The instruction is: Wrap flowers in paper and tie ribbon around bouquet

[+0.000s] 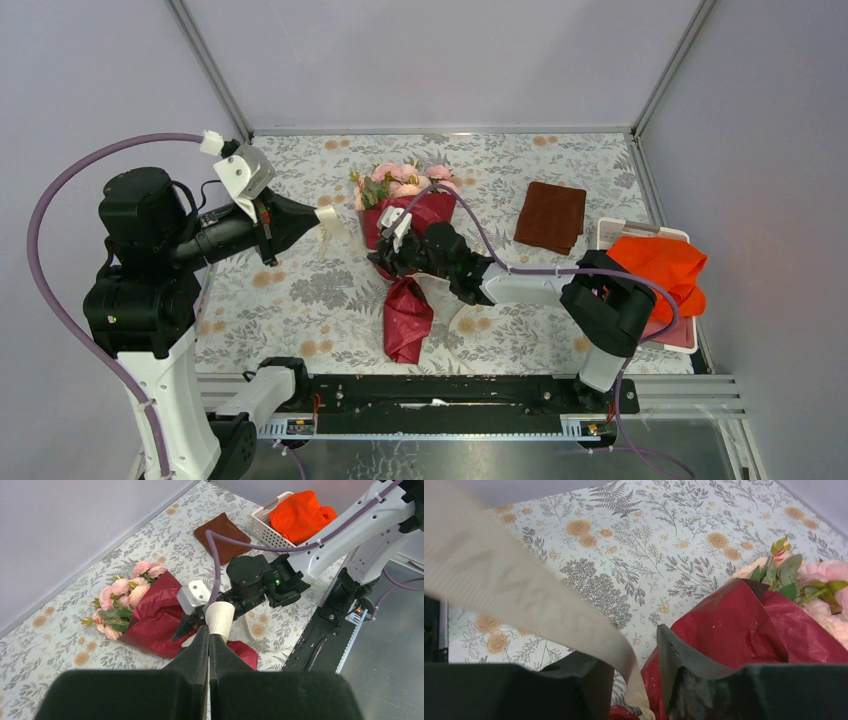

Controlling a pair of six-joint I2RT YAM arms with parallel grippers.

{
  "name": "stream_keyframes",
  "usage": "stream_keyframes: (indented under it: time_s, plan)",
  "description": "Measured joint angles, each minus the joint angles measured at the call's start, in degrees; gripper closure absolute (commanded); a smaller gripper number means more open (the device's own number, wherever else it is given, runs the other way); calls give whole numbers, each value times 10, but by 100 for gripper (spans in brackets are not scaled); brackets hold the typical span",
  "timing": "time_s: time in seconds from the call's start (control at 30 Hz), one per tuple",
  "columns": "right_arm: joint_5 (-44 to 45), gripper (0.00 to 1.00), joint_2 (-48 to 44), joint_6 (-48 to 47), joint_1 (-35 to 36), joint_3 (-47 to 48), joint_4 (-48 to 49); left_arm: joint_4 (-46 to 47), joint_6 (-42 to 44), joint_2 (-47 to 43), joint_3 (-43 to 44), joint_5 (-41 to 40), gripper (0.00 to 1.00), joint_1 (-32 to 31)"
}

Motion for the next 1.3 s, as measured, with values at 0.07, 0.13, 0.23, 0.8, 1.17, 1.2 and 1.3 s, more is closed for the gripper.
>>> stream_keyframes:
  time_s: [0.07,0.13,0.23,0.8,1.17,1.2,1.3]
  plan:
    - [3,85,0,9,-4,-6,11,-4,3,0,0,-7,100,0]
    - [6,100,-1,20,-7,-14,14,-4,9,-1,-2,-18,100,0]
    - [14,100,-5,40,-9,-23,13,5,27,-23,-53,-64,100,0]
    - [31,100,-70,230,-16,-53,-26,43,413,-212,-590,-280,16,0]
    - [64,100,-69,330,-16,-49,-61,384,189,-144,-740,-111,10,-38]
    - [67,100,-69,340,-16,-47,-65,419,174,-125,-757,-114,10,-52]
    - [77,100,-69,356,-16,-46,-69,510,139,-81,-787,-118,10,-89]
